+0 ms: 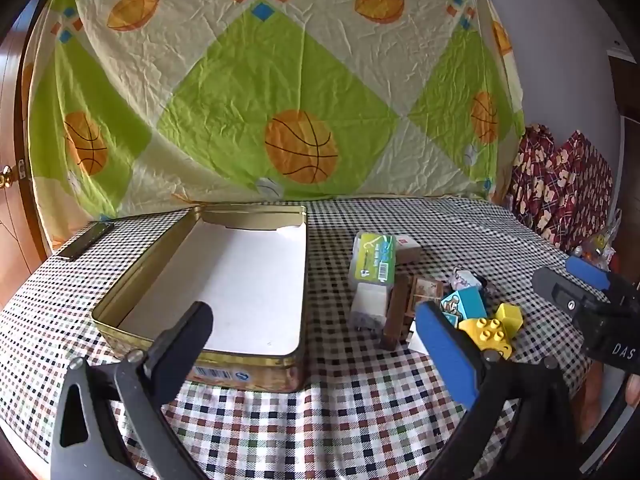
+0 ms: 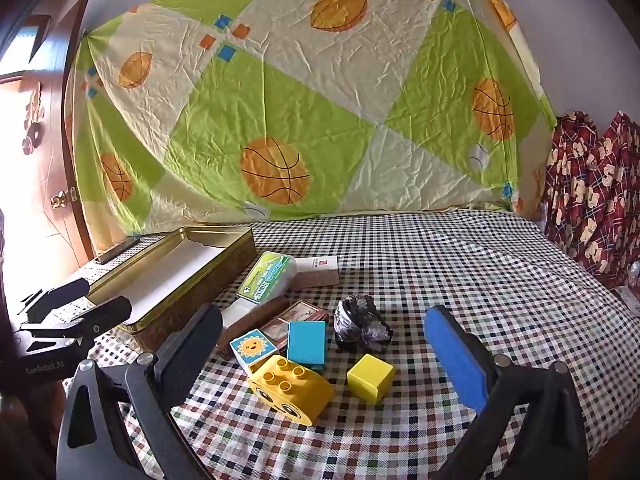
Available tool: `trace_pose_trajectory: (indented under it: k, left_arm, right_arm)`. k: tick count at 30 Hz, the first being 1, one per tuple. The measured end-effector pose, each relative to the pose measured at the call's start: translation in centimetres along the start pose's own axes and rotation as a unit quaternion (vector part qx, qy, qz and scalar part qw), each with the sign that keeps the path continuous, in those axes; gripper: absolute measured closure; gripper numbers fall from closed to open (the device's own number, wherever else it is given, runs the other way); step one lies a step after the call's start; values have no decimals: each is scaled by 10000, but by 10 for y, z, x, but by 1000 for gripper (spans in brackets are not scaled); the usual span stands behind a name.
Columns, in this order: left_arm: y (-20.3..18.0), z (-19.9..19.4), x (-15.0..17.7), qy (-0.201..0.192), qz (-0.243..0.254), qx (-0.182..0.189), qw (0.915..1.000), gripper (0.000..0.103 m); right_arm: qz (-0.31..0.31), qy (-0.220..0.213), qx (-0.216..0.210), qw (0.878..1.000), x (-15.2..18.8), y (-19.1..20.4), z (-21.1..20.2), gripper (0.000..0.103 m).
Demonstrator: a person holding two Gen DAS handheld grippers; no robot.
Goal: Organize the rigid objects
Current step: 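Reach the right tool to the yellow duck-face brick and grasp it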
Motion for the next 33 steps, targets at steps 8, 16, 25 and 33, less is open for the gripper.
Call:
trace_pose_trajectory:
  k: [8, 16, 25, 33]
  left_arm:
    - [-12, 11, 14, 43, 145, -18, 9999, 0]
    - [-11, 17, 17, 49, 195, -93, 9998, 0]
    - [-17, 21, 21, 51, 290, -69, 9995, 0]
    - [-23, 21, 22, 72, 341, 57, 9994, 0]
  right_arm:
    - [50, 221, -34, 9997, 26, 2, 17, 1]
    - [-141, 344, -139, 9992, 39, 16, 28, 1]
    - [-347, 771, -218, 9962, 54, 23, 45, 7]
    - [-522, 836, -304, 9947, 57, 28, 46, 18]
Point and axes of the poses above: each gripper's, at about its wrist camera, not at the fingertips, and z roughly the way its jaws point, y to its left, x to its underside, the point moved 8 cm from there along z, roughly the way its jaws point
